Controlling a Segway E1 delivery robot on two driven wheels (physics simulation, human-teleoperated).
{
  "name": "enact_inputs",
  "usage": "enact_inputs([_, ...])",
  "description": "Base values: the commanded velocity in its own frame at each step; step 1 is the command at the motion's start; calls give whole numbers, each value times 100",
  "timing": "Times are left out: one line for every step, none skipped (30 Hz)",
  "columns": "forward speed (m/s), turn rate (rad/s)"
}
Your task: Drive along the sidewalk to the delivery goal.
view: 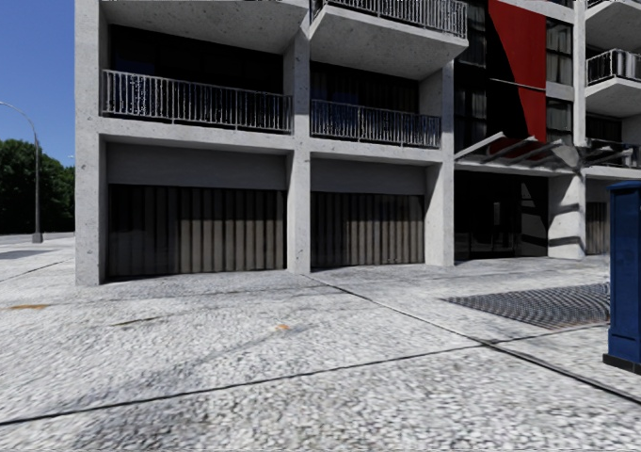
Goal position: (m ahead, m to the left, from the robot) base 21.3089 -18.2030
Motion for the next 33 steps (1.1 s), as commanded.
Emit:
enact_inputs([200,-63])
enact_inputs([200,-63])
enact_inputs([200,-63])
enact_inputs([200,-63])
enact_inputs([200,-63])
enact_inputs([200,-63])
enact_inputs([200,-63])
enact_inputs([200,-64])
enact_inputs([200,-64])
enact_inputs([200,-65])
enact_inputs([200,-65])
enact_inputs([200,-65])
enact_inputs([200,-65])
enact_inputs([200,-65])
enact_inputs([200,-65])
enact_inputs([200,-65])
enact_inputs([200,-65])
enact_inputs([200,-65])
enact_inputs([200,-65])
enact_inputs([200,-65])
enact_inputs([200,-65])
enact_inputs([200,-65])
enact_inputs([200,-65])
enact_inputs([200,-65])
enact_inputs([200,-65])
enact_inputs([200,-65])
enact_inputs([200,-65])
enact_inputs([200,-65])
enact_inputs([200,-65])
enact_inputs([200,-65])
enact_inputs([200,-65])
enact_inputs([200,-65])
enact_inputs([200,-65])
